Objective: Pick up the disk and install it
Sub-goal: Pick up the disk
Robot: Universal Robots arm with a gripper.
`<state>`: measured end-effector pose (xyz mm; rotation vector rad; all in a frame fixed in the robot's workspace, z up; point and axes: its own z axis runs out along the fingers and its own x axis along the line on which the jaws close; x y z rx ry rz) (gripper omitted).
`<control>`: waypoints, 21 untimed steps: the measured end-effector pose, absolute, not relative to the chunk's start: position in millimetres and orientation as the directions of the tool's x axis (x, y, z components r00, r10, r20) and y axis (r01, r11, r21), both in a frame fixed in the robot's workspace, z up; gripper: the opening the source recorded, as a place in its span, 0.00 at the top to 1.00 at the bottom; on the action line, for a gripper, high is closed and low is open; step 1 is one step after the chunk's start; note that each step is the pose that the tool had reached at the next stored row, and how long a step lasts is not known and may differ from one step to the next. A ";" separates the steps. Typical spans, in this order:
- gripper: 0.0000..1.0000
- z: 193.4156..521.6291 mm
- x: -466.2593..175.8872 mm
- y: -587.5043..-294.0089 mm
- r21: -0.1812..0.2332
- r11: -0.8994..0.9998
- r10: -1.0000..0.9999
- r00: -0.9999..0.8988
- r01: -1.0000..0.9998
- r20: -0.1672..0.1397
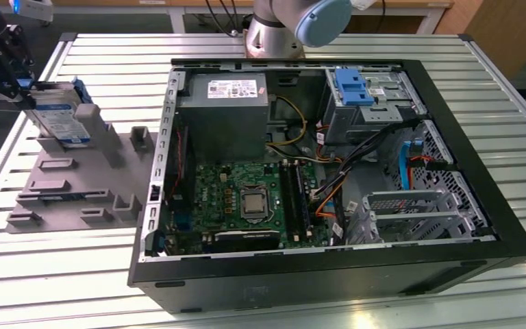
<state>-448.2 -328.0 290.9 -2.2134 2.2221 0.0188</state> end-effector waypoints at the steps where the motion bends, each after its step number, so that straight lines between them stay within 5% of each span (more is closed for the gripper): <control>1: 0.63 290.9 -448.2 -328.0 0.005 0.004 -1.000 -0.004 -1.000 -0.012; 15: 0.55 290.9 -448.2 -328.0 0.005 0.002 -1.000 -0.002 -1.000 -0.012; 21: 0.64 290.9 -448.2 -328.0 0.005 0.002 -1.000 -0.002 -1.000 -0.012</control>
